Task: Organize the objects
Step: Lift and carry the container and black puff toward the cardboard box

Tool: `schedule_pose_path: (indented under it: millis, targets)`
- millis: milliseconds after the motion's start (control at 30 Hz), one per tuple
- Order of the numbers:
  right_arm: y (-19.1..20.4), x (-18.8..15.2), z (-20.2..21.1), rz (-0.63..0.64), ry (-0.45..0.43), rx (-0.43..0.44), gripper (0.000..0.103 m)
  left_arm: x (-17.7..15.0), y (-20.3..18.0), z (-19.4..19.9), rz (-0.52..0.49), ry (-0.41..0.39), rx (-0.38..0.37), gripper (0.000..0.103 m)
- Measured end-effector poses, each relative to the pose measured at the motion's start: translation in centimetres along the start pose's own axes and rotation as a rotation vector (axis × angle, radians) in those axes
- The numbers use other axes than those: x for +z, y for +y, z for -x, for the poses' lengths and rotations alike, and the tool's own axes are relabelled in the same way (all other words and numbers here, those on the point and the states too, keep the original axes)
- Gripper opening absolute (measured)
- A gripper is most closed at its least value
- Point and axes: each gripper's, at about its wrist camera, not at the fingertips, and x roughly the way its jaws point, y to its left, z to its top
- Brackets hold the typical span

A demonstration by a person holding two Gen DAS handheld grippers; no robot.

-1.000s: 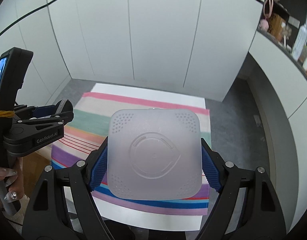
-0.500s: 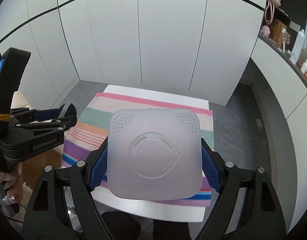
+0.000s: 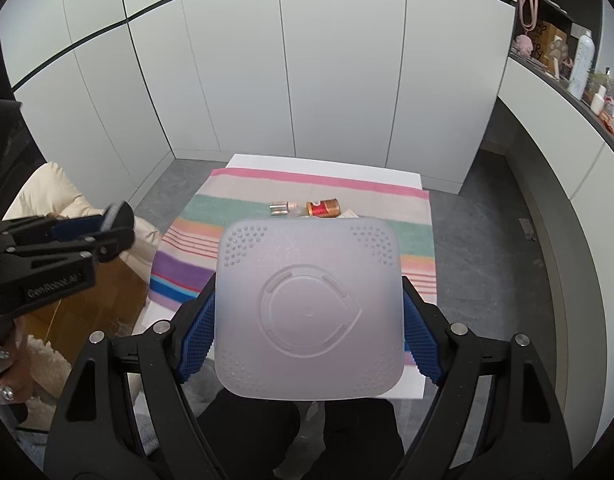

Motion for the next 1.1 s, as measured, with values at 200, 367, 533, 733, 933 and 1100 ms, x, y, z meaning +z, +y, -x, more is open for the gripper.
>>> schedule_pose_path:
  millis: [200, 367, 533, 733, 933, 1100]
  targets:
    - [0.0, -3.6, 1.3, 0.001, 0.043, -0.003, 0.084, -3.4, 1.2, 1.1, 0.023, 0.006, 0.014, 0.044]
    - [-0.5, -6.5, 2.3, -0.022, 0.079, -0.002, 0.083, -6.4, 2.3, 1.1, 0.027, 0.040, 0.013, 0.044]
    - [-1.0, -8.4, 3.3, -0.069, 0.093, 0.000, 0.084, -8.2, 3.0, 1.7, 0.031, 0.057, 0.000, 0.044]
    - [-0.8, -8.8, 3.7, -0.080, 0.093, 0.003, 0.084, -8.7, 3.3, 2.2, 0.031, 0.043, 0.003, 0.044]
    - [0.9, -8.2, 3.5, -0.055, 0.083, 0.041, 0.084, -9.9, 5.3, 2.8, 0.074, 0.046, 0.035, 0.044]
    - [4.2, -7.4, 2.9, -0.005, 0.081, 0.096, 0.084, -11.3, 8.2, 3.5, 0.130, 0.047, 0.071, 0.044]
